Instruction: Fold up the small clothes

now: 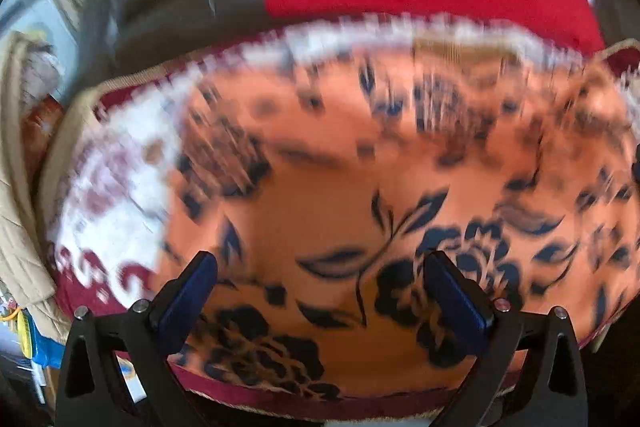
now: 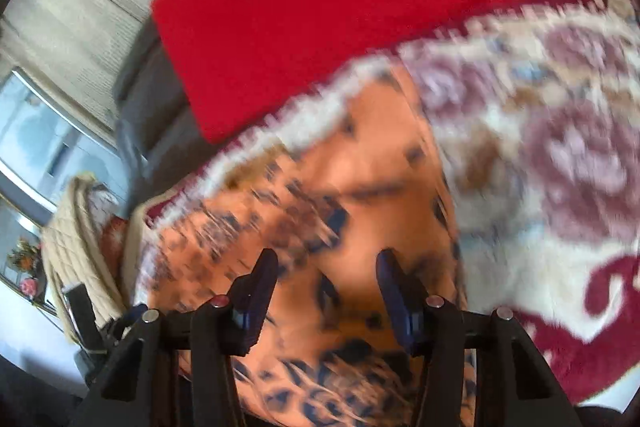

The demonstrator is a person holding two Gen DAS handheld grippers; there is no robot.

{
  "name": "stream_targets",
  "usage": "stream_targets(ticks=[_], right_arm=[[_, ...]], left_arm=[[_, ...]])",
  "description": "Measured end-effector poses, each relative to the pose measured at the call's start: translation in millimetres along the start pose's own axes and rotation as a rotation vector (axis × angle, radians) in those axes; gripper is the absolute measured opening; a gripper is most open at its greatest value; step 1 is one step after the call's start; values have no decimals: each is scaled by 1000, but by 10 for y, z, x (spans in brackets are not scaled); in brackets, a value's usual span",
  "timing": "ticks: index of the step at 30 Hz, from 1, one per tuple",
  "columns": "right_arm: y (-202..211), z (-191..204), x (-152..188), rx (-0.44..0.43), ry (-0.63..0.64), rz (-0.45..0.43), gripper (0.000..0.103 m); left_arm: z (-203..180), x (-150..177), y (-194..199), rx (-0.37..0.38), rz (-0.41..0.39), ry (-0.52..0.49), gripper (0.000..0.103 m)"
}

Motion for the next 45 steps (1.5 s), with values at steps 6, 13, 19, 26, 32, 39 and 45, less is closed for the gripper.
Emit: stream_targets(ticks=[6,13,19,26,32,39,45], right_arm=[[238,111,-225,-50,-3,-64,43],[-118,212,-847,-38,-79,-63,44],[-391,-36,-1022,24,-149,-52,41],[6,137,-688,-33,-37,-36,42],[93,307,-68,-41,65,36,42],[-146,232,277,30,62,88,45],[90,443,317,-35,70,86,47]], left_arm=[[-15,-120,225,9,-50,13,103],[-559,-531,358,53,-108,-78,103],[-964,-520,-30,21,-26,-163,103],[-799,-478,189,46,-68,-136,103],[-154,-329,327,-97,-101,-58,103],[521,18,55,-131,30,99,103],[543,67,234,-119,-44,121,103]])
Point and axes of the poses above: each gripper's, at about its wrist camera, not at the fingertips, and y roughly against the way its jaws point, z to its left, x to its underside, the point moved 7 cm from there along -y, roughly the way its jaws point, and after that the axes turned 10 degrees about -y, right-handed, at the moved point
